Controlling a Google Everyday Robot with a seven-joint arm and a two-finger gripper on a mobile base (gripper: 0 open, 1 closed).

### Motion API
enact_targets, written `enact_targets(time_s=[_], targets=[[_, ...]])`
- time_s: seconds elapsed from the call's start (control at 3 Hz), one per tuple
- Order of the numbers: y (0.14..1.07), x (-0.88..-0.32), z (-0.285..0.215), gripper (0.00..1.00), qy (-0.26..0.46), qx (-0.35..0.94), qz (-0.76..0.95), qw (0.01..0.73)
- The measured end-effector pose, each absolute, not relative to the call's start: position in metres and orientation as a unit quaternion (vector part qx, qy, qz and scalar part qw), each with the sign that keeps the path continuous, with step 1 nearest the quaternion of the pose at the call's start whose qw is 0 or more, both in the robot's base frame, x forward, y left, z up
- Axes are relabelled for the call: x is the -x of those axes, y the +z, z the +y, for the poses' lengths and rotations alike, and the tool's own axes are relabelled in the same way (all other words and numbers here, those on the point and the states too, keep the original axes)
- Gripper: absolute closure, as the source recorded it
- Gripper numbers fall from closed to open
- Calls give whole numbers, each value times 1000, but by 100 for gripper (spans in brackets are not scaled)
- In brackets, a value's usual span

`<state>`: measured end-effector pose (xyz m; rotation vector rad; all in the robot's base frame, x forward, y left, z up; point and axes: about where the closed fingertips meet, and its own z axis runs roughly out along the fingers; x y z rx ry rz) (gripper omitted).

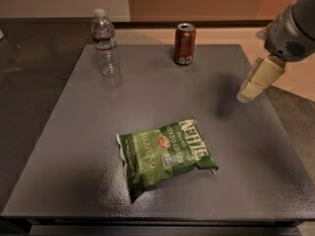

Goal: Move coke can near green jalapeno chip bag

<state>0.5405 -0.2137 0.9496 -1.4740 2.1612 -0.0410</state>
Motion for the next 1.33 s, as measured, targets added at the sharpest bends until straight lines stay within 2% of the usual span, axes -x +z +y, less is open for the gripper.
enact_targets(time_s=[1.33], targets=[[914, -688, -217, 0, 108, 403, 806, 420]])
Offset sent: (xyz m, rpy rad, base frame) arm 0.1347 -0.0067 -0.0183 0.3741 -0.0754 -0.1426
